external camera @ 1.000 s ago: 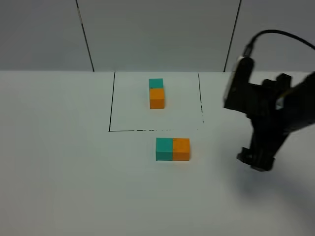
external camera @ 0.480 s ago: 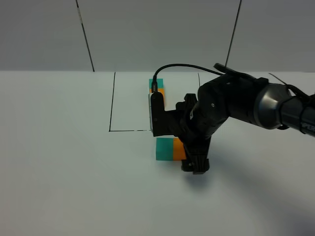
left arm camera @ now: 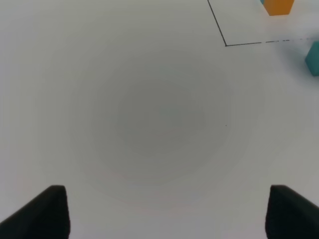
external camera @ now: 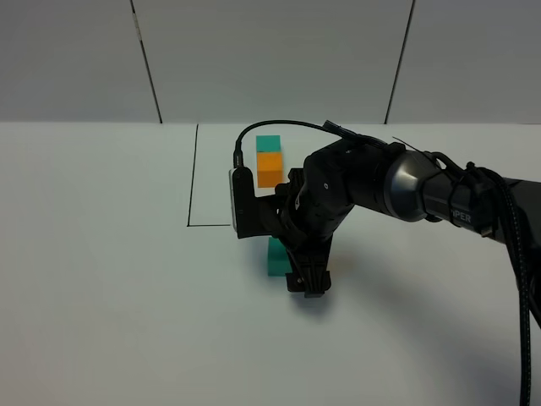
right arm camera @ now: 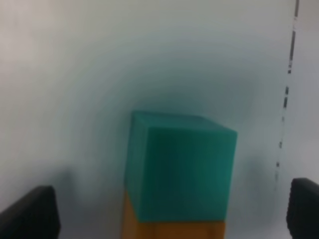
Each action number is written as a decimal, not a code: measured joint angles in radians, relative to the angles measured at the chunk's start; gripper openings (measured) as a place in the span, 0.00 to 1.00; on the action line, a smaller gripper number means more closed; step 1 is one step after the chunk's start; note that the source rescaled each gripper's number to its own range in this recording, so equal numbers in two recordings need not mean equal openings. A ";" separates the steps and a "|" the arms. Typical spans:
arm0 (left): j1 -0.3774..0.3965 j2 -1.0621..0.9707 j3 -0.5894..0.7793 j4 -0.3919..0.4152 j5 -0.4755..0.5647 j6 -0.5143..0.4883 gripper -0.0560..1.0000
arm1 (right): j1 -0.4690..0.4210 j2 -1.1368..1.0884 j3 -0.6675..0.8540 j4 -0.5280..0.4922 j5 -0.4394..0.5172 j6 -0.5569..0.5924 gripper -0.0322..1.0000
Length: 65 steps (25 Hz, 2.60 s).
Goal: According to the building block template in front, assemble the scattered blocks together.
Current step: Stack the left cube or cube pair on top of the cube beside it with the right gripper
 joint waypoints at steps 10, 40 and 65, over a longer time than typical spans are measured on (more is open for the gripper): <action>0.000 0.000 0.000 0.000 0.000 0.000 0.69 | 0.000 0.057 -0.002 0.000 -0.045 -0.001 0.82; 0.000 0.000 0.000 0.000 0.000 0.000 0.69 | -0.040 0.078 -0.015 0.033 0.006 -0.002 0.54; 0.000 0.000 0.000 0.000 0.000 0.000 0.69 | -0.033 0.007 -0.010 0.040 0.014 1.036 0.04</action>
